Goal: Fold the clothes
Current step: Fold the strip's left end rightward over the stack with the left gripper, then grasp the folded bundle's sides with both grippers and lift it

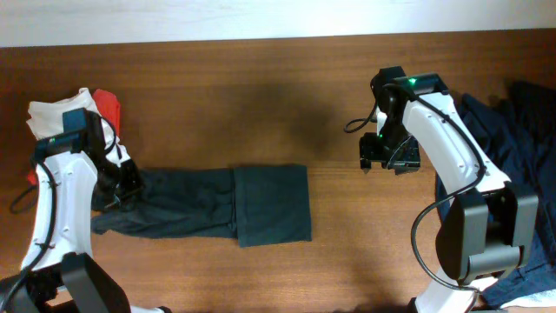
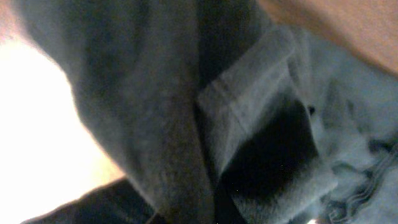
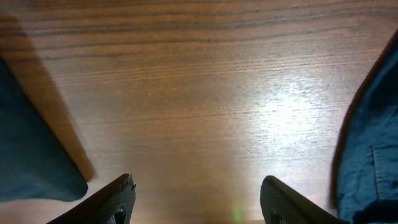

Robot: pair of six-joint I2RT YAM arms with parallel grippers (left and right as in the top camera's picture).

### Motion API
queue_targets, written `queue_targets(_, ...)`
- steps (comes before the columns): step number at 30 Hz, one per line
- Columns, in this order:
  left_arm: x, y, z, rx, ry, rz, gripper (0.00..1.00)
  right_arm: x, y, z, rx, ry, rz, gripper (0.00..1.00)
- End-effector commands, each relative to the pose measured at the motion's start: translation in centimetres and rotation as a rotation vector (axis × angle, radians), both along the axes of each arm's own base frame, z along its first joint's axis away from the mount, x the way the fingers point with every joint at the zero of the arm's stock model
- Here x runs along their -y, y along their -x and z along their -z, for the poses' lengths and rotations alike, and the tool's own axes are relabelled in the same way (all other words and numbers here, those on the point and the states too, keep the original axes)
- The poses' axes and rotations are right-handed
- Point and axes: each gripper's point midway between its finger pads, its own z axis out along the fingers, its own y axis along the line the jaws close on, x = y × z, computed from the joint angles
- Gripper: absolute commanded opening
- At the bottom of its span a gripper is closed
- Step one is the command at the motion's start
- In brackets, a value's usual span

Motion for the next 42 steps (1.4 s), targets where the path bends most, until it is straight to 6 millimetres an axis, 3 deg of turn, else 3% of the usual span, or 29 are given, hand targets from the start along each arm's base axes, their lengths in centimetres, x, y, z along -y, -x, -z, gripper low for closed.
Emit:
queue_targets(1,7.4,-1.6,-2.6,0.054,0.158,0.163,0.01,0.5,-0.1,-0.4,0.013,0.011,-0.016,0.69)
queue_targets(2,11.2,-1.7,-2.8,0.053,0.200,0.221,0.00,0.6,-0.1,-0.4,0.013,0.011,-0.016,0.68)
queue_targets(5,19.5,-1.6,-2.9,0.097,0.214,0.425,0.01,0.6,-0.1,-0.4,0.013,0.011,-0.019,0.69)
queue_targets(7,23.1,-0.9,-2.1,0.082,0.215,0.468,0.01,0.5,0.0,-0.4,0.012,0.009,-0.025,0.69)
queue_targets(10,25.3,0.1,0.1,0.008,0.208,0.510,0.01,0.5,0.0,-0.4,0.012,0.008,-0.041,0.69)
queue_targets(12,27.5,0.4,0.6,0.002,0.271,0.540,0.25,0.5,-0.1,-0.4,0.013,0.007,-0.041,0.69)
queue_targets(13,31.2,0.0,-0.4,0.064,0.425,0.587,0.26,0.5,-0.1,-0.3,0.016,0.007,-0.041,0.69)
queue_targets(14,34.9,-0.9,-2.1,0.164,0.571,0.654,0.46,0.3,-0.2,-0.3,0.020,-0.002,-0.041,0.70)
queue_targets(15,36.8,-1.4,-3.0,0.228,0.622,0.699,0.83,0.2,-0.2,-0.3,0.019,-0.012,-0.040,0.70)
queue_targets(16,38.0,-1.5,-3.7,0.263,0.662,0.729,0.95,0.2,-0.2,-0.3,0.017,-0.012,-0.040,0.70)
queue_targets(17,38.5,-1.8,-4.4,0.300,0.691,0.763,0.95,0.1,-0.2,-0.3,0.017,-0.013,-0.041,0.71)
queue_targets(18,37.8,-2.7,-5.1,0.345,0.679,0.793,0.98,-0.3,-0.1,-0.3,0.015,-0.035,-0.059,0.72)
queue_targets(20,32.8,-5.6,-7.6,0.430,0.642,0.699,0.99,-4.1,0.3,-1.0,0.010,-0.280,-0.175,0.71)
queue_targets(22,24.3,-8.5,-8.8,0.470,0.584,0.481,0.99,-10.1,1.1,-3.5,0.046,-0.644,-0.329,0.71)
queue_targets(24,16.7,-9.6,-7.6,0.444,0.524,0.270,0.99,-15.0,2.8,-5.0,0.047,-0.799,-0.455,0.75)
queue_targets(25,14.3,-9.7,-7.0,0.427,0.478,0.208,0.99,-17.3,4.0,-5.0,0.039,-0.804,-0.534,0.75)
queue_targets(27,11.8,-9.1,-5.7,0.377,0.403,0.144,0.99,-20.6,5.9,-4.9,0.030,-0.808,-0.651,0.77)
queue_targets(28,11.6,-8.6,-5.0,0.347,0.379,0.161,0.99,-22.3,6.8,-4.2,0.033,-0.756,-0.701,0.77)
queue_targets(32,11.7,-5.7,-0.4,0.186,0.390,0.132,0.99,-25.6,7.4,-1.7,0.131,-0.517,-0.813,0.77)
queue_targets(33,11.7,-5.4,0.1,0.173,0.392,0.129,0.99,-25.4,7.3,-0.8,0.144,-0.449,-0.798,0.59)
queue_targets(34,11.7,-5.3,0.1,0.173,0.391,0.140,0.99,-23.5,6.4,0.4,0.151,-0.288,-0.701,0.16)
queue_targets(35,11.7,-5.1,0.1,0.166,0.392,0.139,0.99,-18.5,4.9,1.1,0.173,0.003,-0.444,0.04)
queue_targets(36,11.8,-4.7,0.2,0.149,0.394,0.152,0.99,-13.5,5.4,0.9,0.129,0.210,-0.271,0.04)
queue_targets(37,11.8,-4.3,0.2,0.136,0.396,0.150,0.99,-12.1,6.5,1.1,0.064,0.239,-0.260,0.06)
queue_targets(38,11.8,-4.1,0.3,0.127,0.398,0.151,0.99,-11.1,8.2,1.6,-0.023,0.247,-0.249,0.22)
queue_targets(40,11.9,-3.7,0.3,0.107,0.401,0.148,0.99,-11.4,10.0,2.5,-0.099,0.203,-0.239,0.63)
queue_targets(42,12.2,-2.9,0.3,0.076,0.407,0.152,0.99,-11.4,9.7,2.2,-0.089,0.195,-0.234,0.64)
